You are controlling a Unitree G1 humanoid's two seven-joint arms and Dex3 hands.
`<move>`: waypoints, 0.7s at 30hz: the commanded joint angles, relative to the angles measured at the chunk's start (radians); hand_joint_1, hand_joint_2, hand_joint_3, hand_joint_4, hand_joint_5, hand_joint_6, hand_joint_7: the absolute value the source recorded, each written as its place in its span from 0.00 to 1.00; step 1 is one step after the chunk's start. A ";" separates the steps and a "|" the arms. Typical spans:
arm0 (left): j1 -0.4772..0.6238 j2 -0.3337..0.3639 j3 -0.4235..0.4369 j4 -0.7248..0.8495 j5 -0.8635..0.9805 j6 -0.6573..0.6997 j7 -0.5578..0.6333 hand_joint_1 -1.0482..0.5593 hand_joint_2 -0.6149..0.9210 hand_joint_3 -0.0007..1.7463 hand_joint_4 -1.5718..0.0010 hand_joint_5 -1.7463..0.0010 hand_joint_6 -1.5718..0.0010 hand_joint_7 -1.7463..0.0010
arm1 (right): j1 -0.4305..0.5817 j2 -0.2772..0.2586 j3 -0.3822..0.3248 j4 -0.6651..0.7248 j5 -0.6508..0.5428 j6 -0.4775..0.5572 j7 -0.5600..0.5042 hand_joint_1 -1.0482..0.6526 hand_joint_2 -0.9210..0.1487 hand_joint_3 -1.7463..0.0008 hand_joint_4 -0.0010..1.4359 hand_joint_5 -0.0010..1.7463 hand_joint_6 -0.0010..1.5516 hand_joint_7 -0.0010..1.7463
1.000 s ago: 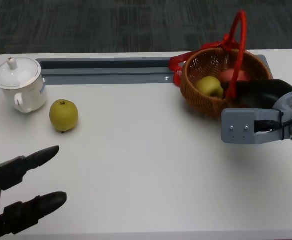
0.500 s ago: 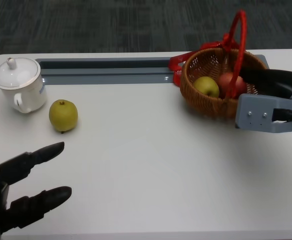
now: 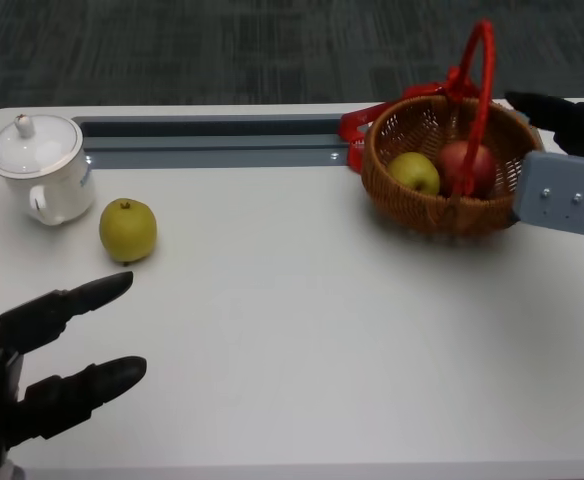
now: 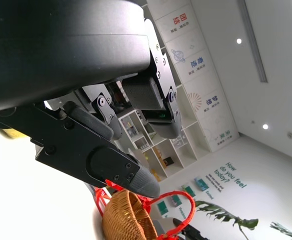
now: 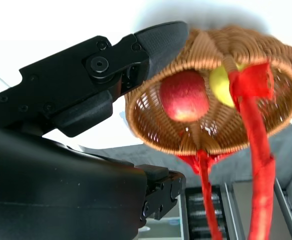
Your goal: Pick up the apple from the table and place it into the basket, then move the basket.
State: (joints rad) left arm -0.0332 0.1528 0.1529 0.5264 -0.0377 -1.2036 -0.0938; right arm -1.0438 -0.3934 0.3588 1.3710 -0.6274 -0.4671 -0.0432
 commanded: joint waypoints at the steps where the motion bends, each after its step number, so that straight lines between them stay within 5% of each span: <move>1: -0.010 0.027 -0.002 0.004 -0.018 0.005 -0.015 0.27 0.91 0.00 0.36 0.99 0.38 0.99 | 0.014 -0.049 -0.033 -0.019 0.039 -0.041 -0.003 0.02 0.07 1.00 0.10 0.00 0.06 0.00; 11: -0.035 0.040 -0.007 0.018 -0.039 0.011 -0.036 0.28 0.90 0.00 0.35 0.98 0.38 1.00 | 0.113 -0.129 -0.094 -0.052 0.111 -0.226 -0.035 0.03 0.05 0.99 0.14 0.01 0.09 0.01; 21: -0.063 0.064 -0.018 0.030 -0.065 0.018 -0.076 0.28 0.90 0.00 0.37 0.99 0.42 1.00 | 0.306 -0.120 -0.149 -0.186 0.163 -0.552 -0.160 0.19 0.08 1.00 0.19 0.01 0.15 0.01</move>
State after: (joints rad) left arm -0.0906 0.1942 0.1292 0.5505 -0.0854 -1.1907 -0.1606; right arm -0.7693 -0.5104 0.2286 1.2121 -0.4796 -0.9794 -0.1637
